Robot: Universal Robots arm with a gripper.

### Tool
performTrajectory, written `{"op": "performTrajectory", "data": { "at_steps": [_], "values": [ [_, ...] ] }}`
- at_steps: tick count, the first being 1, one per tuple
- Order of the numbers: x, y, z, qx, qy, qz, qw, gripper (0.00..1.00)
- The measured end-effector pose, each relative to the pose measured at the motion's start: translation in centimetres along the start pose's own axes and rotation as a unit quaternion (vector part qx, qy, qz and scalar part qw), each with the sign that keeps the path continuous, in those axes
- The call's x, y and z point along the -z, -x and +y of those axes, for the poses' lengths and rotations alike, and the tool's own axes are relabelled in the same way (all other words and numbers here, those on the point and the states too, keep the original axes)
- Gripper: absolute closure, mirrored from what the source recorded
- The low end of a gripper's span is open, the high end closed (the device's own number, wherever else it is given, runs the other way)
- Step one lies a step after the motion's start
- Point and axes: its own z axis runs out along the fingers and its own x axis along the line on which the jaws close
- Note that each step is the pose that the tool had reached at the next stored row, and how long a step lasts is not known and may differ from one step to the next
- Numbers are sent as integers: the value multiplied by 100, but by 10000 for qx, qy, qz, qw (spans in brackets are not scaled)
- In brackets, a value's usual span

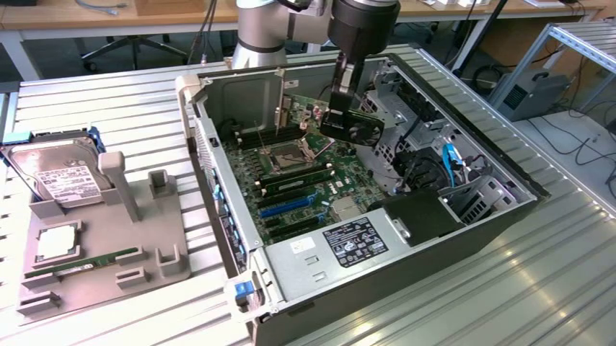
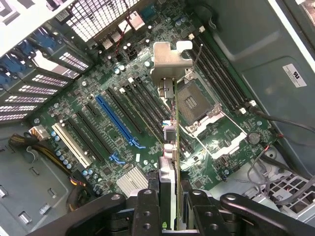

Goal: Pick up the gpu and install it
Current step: 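Insert the gpu into the slot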

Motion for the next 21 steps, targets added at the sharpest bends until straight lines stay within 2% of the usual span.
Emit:
{"op": "performTrajectory", "data": {
  "at_steps": [21],
  "values": [
    [-2,0,0,271,8,-3,9996,73]
  ]
}}
